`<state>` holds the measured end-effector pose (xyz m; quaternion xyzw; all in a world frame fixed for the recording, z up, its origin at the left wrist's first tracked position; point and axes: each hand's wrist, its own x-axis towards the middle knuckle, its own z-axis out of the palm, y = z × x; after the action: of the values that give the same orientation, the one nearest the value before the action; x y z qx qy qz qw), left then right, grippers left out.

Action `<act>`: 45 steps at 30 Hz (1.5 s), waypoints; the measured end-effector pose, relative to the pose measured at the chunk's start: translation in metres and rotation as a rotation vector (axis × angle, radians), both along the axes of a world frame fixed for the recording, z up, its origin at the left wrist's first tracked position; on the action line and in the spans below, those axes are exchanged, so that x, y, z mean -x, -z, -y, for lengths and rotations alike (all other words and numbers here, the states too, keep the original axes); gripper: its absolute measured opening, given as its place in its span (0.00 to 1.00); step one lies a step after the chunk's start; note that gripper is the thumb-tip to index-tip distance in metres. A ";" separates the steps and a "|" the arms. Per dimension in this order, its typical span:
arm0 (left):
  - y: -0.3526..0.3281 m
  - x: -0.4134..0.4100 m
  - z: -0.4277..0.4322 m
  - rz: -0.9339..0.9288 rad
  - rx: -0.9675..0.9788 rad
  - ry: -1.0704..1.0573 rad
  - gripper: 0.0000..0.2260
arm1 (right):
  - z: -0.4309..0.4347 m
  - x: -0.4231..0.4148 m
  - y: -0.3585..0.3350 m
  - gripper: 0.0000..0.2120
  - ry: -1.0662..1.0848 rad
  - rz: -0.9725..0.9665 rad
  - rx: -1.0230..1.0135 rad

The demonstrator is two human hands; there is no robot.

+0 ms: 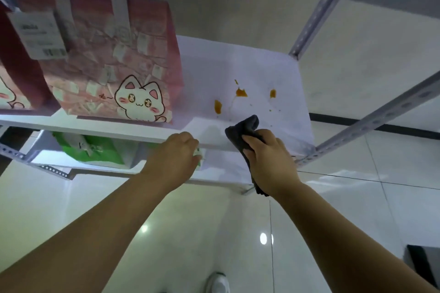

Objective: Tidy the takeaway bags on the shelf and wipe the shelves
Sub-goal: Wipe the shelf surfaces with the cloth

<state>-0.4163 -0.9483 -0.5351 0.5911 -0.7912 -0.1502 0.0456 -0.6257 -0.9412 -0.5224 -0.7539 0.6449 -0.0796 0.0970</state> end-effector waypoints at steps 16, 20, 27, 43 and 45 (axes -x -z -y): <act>0.050 0.011 0.048 0.127 0.025 -0.100 0.13 | 0.075 -0.015 0.073 0.19 -0.101 -0.020 0.091; 0.047 0.013 0.056 0.180 0.008 -0.094 0.14 | 0.110 -0.006 0.074 0.18 0.158 0.011 0.034; 0.051 0.014 0.058 0.199 0.034 -0.101 0.12 | 0.158 -0.049 0.073 0.19 0.042 0.008 -0.021; 0.054 0.008 0.055 0.102 0.051 -0.130 0.14 | 0.146 -0.021 0.078 0.18 0.019 0.007 0.050; 0.055 0.008 0.055 0.085 0.041 -0.136 0.14 | 0.126 -0.032 0.080 0.18 -0.160 0.024 0.076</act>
<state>-0.4240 -1.0031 -0.5897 0.6483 -0.7533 -0.1054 0.0340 -0.5933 -1.0676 -0.6023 -0.8052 0.5778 -0.1051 0.0822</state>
